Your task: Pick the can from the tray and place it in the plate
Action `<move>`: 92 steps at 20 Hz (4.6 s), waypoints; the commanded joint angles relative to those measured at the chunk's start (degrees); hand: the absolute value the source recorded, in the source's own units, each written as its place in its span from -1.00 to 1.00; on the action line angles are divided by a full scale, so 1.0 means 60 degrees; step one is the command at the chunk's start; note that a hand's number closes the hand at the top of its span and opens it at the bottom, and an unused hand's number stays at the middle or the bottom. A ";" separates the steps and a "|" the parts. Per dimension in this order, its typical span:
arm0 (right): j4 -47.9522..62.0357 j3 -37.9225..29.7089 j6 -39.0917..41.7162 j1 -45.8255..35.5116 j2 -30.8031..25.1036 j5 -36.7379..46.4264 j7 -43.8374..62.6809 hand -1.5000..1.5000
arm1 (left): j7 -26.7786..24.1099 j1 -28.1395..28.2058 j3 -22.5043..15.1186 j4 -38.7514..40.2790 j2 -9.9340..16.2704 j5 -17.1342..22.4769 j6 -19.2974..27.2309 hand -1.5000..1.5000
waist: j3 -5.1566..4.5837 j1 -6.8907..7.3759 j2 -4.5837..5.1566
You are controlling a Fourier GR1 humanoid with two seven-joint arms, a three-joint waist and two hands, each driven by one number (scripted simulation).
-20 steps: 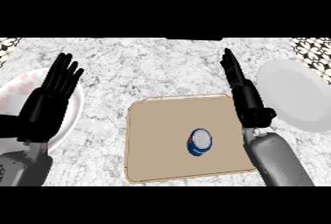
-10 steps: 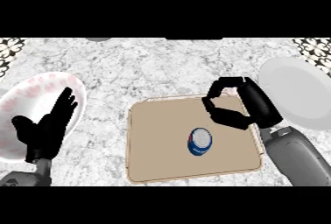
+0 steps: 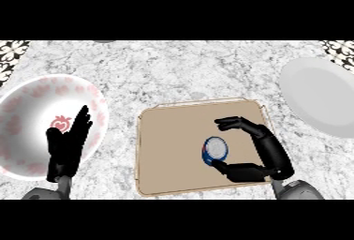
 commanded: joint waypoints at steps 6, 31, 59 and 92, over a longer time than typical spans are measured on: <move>-0.0274 0.0514 0.0543 -0.0219 -0.2220 0.2602 0.0533 -1.00 | 0.0108 0.0073 0.0056 0.0140 0.0029 -0.0141 -0.0177 0.00 | -0.0033 0.0155 -0.0023; -0.0217 0.1167 0.5723 -0.2565 -0.0662 0.4875 0.6124 -1.00 | 0.0733 -0.0152 0.0456 -0.0113 -0.0776 -0.1187 -0.0387 0.00 | -0.0014 0.0218 0.0000; 0.1632 0.0343 0.5591 -0.2277 0.1180 0.8494 0.3311 1.00 | 0.0632 -0.0141 0.1753 -0.0113 -0.1377 -0.2013 -0.1746 0.00 | -0.0014 0.0229 0.0001; 0.1739 -0.6799 0.1139 -0.2653 -0.1537 0.7620 0.3593 1.00 | 0.0427 0.0771 0.1389 -0.0677 -0.2100 -0.2632 -0.1537 0.00 | -0.0014 0.0208 -0.0013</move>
